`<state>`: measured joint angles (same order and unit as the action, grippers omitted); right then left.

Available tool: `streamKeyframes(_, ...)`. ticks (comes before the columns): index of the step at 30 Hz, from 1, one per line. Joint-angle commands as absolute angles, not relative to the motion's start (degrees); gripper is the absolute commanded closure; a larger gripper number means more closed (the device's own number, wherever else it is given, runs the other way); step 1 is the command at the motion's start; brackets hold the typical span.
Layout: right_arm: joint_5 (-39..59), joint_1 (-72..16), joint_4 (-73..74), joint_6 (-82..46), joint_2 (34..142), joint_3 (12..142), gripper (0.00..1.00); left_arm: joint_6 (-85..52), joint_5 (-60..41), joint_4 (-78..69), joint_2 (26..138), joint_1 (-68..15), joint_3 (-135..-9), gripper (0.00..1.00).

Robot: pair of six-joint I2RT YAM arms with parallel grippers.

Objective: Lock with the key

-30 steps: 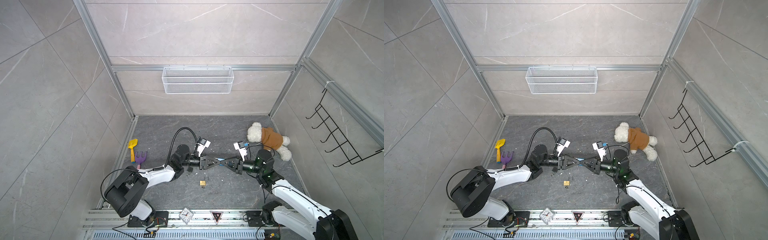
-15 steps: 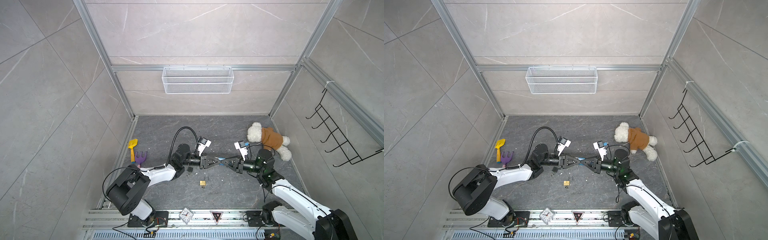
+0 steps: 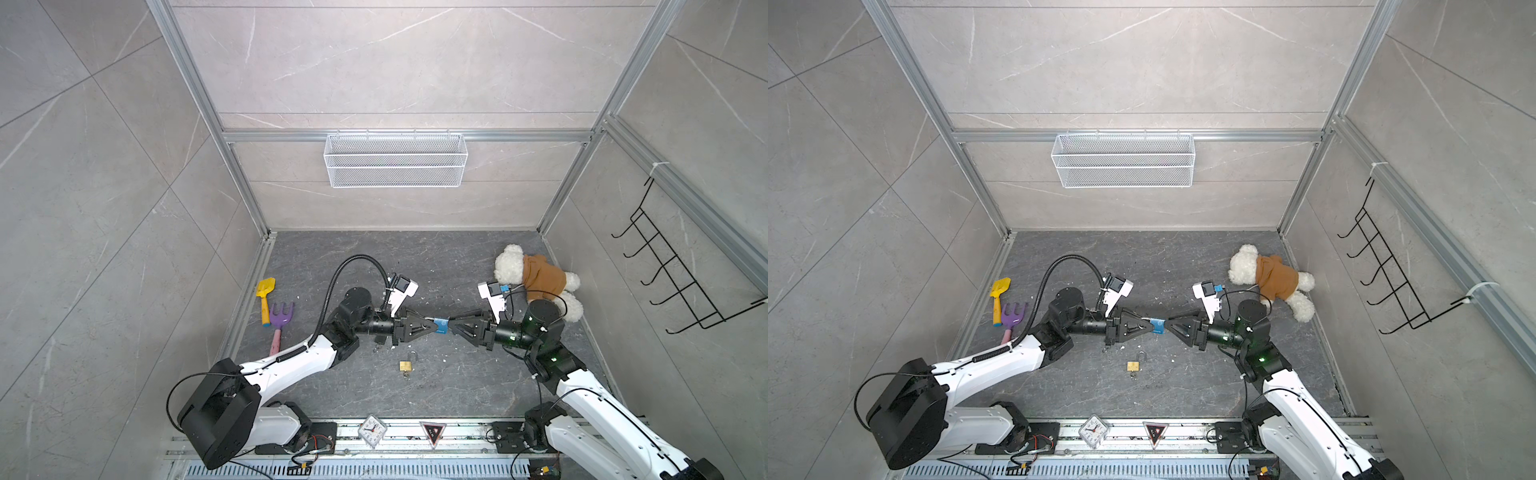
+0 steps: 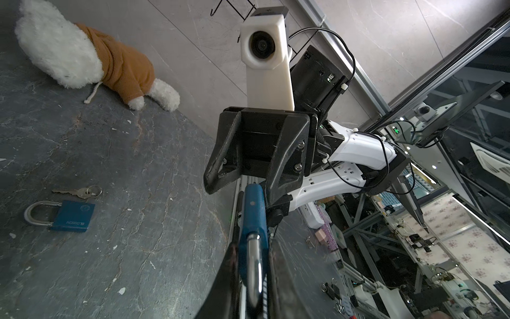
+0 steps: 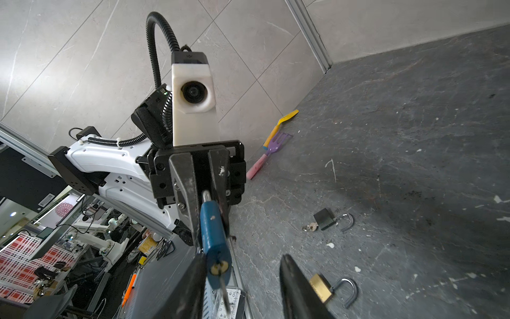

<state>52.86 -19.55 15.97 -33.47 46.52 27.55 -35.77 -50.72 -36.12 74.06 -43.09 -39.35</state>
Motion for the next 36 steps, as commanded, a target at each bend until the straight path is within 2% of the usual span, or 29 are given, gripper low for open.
streamKeyframes(1, 52.64, -19.20, 14.83, -33.91, 45.53, 27.51, 0.57, -33.58, -52.24, -38.02, 72.68, -42.72, -39.86, 1.00)
streamKeyframes(8, 53.37, -19.20, 14.15, -34.17, 44.74, 26.99, 0.61, -35.87, -51.95, -41.12, 72.92, -42.54, -39.11, 1.00)
streamKeyframes(14, 53.93, -19.12, 15.71, -35.25, 44.78, 25.94, 0.69, -36.55, -51.36, -42.13, 73.60, -42.54, -38.94, 1.00)
streamKeyframes(21, 55.11, -19.21, 18.62, -36.90, 44.83, 24.61, 0.72, -38.62, -51.84, -45.07, 75.48, -42.45, -39.22, 1.00)
streamKeyframes(36, 55.76, -19.13, 20.73, -37.59, 45.08, 23.64, 0.91, -38.94, -52.53, -45.62, 78.10, -42.45, -39.90, 1.00)
